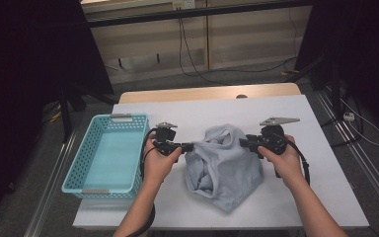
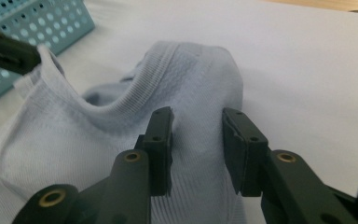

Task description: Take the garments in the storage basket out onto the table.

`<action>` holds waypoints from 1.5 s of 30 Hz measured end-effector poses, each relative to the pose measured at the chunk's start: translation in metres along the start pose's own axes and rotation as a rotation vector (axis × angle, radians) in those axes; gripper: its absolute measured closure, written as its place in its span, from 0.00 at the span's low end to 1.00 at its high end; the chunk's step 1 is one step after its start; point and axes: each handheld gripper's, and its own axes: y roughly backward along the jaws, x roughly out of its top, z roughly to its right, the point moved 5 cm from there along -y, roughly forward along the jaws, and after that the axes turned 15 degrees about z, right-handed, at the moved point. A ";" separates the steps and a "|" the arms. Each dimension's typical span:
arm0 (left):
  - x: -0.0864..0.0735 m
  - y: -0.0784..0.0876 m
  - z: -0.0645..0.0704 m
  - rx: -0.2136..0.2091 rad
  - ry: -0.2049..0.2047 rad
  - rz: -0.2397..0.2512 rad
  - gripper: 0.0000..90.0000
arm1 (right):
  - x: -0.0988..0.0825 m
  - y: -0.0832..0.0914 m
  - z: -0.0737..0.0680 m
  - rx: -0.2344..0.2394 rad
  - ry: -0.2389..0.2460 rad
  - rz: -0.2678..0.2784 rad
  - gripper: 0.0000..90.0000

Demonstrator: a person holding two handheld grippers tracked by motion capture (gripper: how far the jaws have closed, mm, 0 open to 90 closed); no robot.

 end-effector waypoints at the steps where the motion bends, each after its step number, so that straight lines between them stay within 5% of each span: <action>1: 0.000 0.001 0.001 -0.005 -0.003 -0.003 0.98 | -0.002 0.002 0.000 0.003 0.007 0.000 0.78; 10: -0.008 -0.004 0.013 -0.033 -0.024 -0.012 0.98 | -0.029 0.032 -0.003 0.020 -0.022 0.005 0.90; 16: -0.018 -0.008 0.020 -0.050 -0.030 -0.017 0.98 | -0.057 0.043 -0.013 0.073 -0.041 -0.035 0.92; 24: -0.026 -0.011 0.027 -0.074 -0.036 -0.006 0.98 | -0.074 0.051 -0.026 0.115 -0.022 -0.087 0.95; 37: -0.016 -0.026 0.022 -0.051 -0.027 -0.006 0.98 | -0.077 0.052 -0.046 0.194 -0.054 -0.099 0.96; 45: 0.004 -0.032 0.023 -0.034 -0.041 0.038 0.98 | -0.072 0.047 -0.067 0.226 -0.003 -0.083 0.95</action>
